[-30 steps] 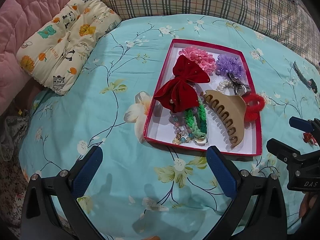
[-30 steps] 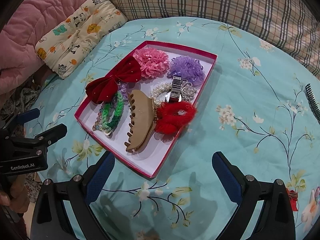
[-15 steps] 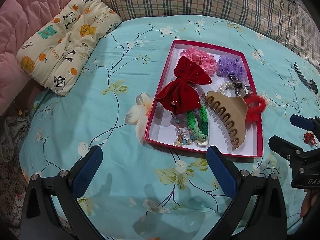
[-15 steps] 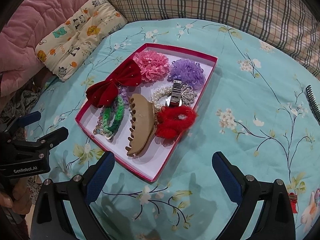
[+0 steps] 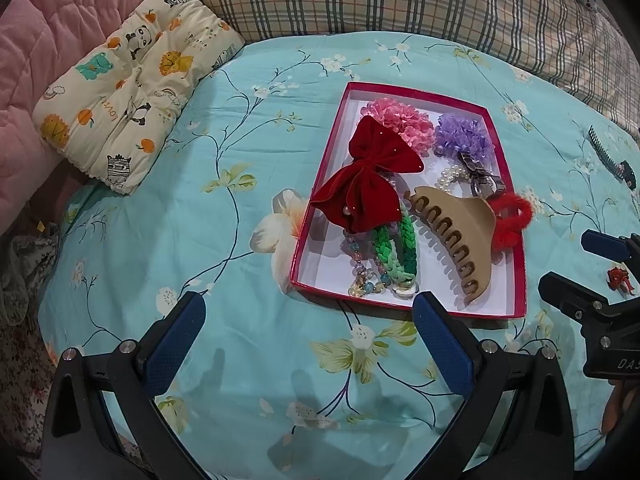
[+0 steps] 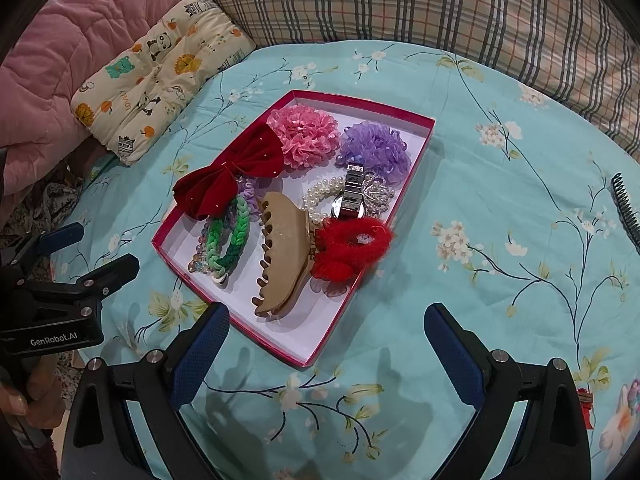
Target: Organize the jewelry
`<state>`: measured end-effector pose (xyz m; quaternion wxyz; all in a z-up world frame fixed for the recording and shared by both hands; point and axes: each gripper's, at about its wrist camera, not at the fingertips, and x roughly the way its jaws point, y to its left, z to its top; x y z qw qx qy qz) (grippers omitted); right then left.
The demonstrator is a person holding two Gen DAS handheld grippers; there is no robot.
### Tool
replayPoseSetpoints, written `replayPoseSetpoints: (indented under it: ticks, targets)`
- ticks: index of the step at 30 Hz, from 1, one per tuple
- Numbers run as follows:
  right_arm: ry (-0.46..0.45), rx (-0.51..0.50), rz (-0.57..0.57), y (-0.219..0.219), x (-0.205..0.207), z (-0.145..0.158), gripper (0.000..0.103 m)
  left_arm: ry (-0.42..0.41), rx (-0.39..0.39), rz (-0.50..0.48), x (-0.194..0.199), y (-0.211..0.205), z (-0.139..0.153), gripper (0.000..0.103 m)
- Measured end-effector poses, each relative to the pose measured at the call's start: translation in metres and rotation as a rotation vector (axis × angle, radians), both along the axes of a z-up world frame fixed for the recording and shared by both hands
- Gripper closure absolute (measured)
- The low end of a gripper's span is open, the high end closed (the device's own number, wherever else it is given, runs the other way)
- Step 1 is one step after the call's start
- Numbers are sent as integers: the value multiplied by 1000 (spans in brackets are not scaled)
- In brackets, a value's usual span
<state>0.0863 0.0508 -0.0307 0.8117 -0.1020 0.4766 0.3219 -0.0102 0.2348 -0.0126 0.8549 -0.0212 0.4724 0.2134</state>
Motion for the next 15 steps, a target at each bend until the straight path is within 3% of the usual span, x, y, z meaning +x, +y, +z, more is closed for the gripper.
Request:
replayPoseSetpoints:
  ticks: [15]
  targets:
    - [3, -3, 5, 3, 1, -1, 4, -7, 1, -2, 0, 2, -1, 0]
